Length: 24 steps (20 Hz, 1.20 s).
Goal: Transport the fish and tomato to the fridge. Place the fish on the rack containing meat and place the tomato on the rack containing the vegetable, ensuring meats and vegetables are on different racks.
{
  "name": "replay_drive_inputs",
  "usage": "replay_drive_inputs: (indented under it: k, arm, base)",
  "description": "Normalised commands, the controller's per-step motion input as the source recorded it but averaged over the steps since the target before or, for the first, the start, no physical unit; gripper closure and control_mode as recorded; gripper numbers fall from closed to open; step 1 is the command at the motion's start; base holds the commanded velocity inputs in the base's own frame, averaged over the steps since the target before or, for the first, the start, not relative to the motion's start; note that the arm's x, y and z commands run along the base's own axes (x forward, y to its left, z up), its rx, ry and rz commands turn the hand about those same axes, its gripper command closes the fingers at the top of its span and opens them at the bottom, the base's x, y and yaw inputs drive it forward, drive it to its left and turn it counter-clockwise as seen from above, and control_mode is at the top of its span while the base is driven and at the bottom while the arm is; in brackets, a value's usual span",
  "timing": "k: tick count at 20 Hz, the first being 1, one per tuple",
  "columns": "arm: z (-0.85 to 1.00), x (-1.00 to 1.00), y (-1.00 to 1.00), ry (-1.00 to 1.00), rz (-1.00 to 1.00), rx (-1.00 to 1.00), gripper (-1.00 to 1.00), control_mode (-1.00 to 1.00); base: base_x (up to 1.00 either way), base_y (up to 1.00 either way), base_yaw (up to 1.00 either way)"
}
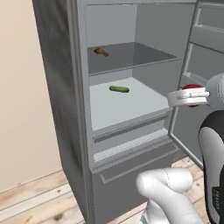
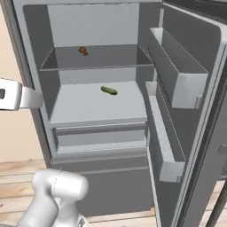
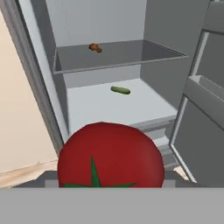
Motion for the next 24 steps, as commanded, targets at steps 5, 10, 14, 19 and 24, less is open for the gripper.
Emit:
replay_drive_inputs:
  k: [5, 10, 14, 19, 24]
  arm:
    - [0.00, 0.00, 0.00, 0.00, 0.00, 0.00, 1.00, 1.00]
    - [0.00, 0.00, 0.00, 0.00, 0.00, 0.00, 1.00, 1.00]
    - [0.00, 0.00, 0.00, 0.00, 0.00, 0.00, 1.00, 1.00]
    - [0.00, 0.00, 0.00, 0.00, 0.00, 0.00, 1.00, 1.00]
    - [0.00, 0.00, 0.00, 0.00, 0.00, 0.00, 1.00, 1.00]
  base:
    - [0.79, -0.24, 0.03]
    - [0.40, 0.05, 0.00]
    - [0.10, 0.02, 0.00]
    - [0.04, 0.00, 0.08]
    - [0.00, 0.00, 0.14]
